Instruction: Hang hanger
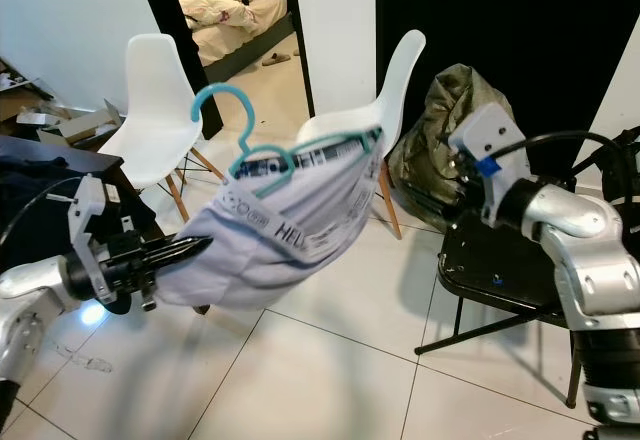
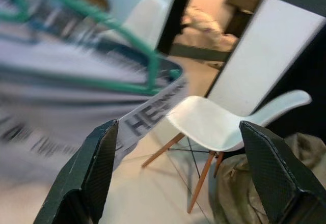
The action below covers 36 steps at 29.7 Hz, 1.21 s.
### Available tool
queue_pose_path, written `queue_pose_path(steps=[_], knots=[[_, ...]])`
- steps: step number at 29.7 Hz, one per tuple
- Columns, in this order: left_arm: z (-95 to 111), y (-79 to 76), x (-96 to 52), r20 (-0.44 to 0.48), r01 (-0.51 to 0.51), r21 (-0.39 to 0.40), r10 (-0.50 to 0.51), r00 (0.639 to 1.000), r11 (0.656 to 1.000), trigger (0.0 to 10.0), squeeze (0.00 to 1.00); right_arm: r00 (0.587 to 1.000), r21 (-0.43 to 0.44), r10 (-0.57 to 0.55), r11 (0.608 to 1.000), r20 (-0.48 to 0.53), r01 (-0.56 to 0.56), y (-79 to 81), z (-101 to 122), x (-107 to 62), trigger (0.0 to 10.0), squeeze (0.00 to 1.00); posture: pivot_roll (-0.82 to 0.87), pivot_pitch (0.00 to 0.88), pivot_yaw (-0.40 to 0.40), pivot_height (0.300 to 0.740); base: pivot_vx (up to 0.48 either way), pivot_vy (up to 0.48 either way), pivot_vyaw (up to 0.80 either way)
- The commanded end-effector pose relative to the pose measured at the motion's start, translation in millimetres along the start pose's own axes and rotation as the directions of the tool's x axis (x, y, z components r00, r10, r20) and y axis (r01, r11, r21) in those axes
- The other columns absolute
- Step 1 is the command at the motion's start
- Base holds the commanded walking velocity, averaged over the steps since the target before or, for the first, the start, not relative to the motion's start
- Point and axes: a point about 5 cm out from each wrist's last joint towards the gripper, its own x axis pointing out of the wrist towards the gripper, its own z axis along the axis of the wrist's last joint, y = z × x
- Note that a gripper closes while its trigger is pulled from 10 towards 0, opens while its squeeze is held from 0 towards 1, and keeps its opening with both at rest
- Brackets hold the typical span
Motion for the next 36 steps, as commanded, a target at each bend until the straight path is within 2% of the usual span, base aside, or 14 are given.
queue_pose_path(steps=[1,3,6,7,8,13,14,16,18,19,22,24,30,36], knots=[[2.5,1.2,-0.4,0.03,-0.036,0.021,0.035,0.999,0.999,0.0,0.0,0.991,0.139,-0.133,0.981,-0.008,0.133,-3.8,-9.0,7.3,10.0,0.03,-0.03,0.038,0.072,0.74,0.0,0.0,0.0],[3.4,1.1,0.5,0.042,-0.046,0.027,0.045,0.998,0.999,0.0,0.0,0.974,0.254,-0.224,0.942,-0.014,0.22,-6.2,-14.0,12.0,10.0,0.0,-0.03,0.038,0.072,0.74,0.0,0.0,0.0],[6.3,3.6,2.7,0.066,-0.082,0.046,0.079,0.995,0.996,0.0,0.0,0.941,0.549,-0.337,0.783,-0.022,0.293,0.6,-25.3,21.7,10.0,0.0,-0.03,0.035,0.072,0.74,0.0,0.0,0.0],[6.3,3.6,2.7,0.066,-0.082,0.046,0.079,0.995,0.996,0.0,0.0,0.941,0.549,-0.337,0.783,-0.022,0.293,0.6,-25.3,21.7,10.0,0.0,-0.03,0.035,0.072,0.74,0.0,0.0,0.0],[7.4,4.0,3.9,0.076,-0.089,0.049,0.085,0.993,0.995,0.0,0.0,0.944,0.6,-0.329,0.75,-0.027,0.278,8.6,-28.6,25.7,10.0,0.0,-0.03,0.035,0.072,0.74,0.0,0.0,0.0],[8.5,4.0,5.2,0.084,-0.09,0.053,0.085,0.993,0.995,0.0,0.0,0.95,0.633,-0.312,0.729,-0.033,0.261,17.8,-31.9,29.7,10.0,0.0,-0.03,0.035,0.074,0.74,0.0,0.0,0.0],[9.9,2.9,8.3,0.094,-0.085,0.056,0.079,0.992,0.995,0.0,0.0,0.958,0.673,-0.287,0.703,-0.026,0.229,31.8,-33.5,36.6,10.0,0.0,-0.03,0.033,0.076,0.74,0.0,0.0,0.0],[11.1,1.7,11.3,0.102,-0.076,0.058,0.07,0.992,0.995,0.0,0.0,0.966,0.699,-0.258,0.689,-0.012,0.193,44.9,-32.4,43.4,10.0,0.0,-0.04,0.028,0.077,0.74,0.0,0.0,0.0],[11.1,1.7,11.3,0.102,-0.076,0.058,0.07,0.992,0.995,0.0,0.0,0.966,0.699,-0.258,0.689,-0.012,0.193,44.9,-32.4,43.4,10.0,0.0,-0.04,0.028,0.077,0.74,0.0,0.0,0.0],[11.9,0.8,13.4,0.107,-0.07,0.059,0.063,0.992,0.996,0.0,0.0,0.974,0.715,-0.228,0.681,0.006,0.155,55.5,-29.5,49.4,10.0,0.0,-0.04,0.027,0.077,0.74,0.0,0.0,0.0],[12.3,0.4,14.6,0.11,-0.065,0.059,0.059,0.992,0.996,0.0,0.0,0.98,0.717,-0.196,0.687,0.021,0.121,63.4,-26.3,53.9,10.0,0.0,-0.04,0.026,0.077,0.74,0.0,0.0,0.0],[12.4,-0.5,15.8,0.114,-0.06,0.058,0.053,0.992,0.997,0.0,0.0,0.988,0.695,-0.151,0.712,0.015,0.099,72.8,-23.2,59.9,10.0,0.0,-0.04,0.025,0.079,0.74,0.0,0.0,0.0],[13.1,-3.5,18.6,0.122,-0.045,0.056,0.038,0.992,0.997,0.0,0.0,0.99,0.7,-0.144,0.707,0.002,0.102,77.8,-21.7,64.6,10.0,0.0,-0.04,0.025,0.078,0.74,0.0,0.0,0.0],[15.2,-10.0,23.2,0.136,-0.01,0.051,0.003,0.991,0.999,0.0,0.0,0.976,0.692,-0.212,0.699,-0.044,0.183,74.4,-21.2,69.9,10.0,0.0,-0.03,0.028,0.082,0.74,0.0,0.0,0.0]])
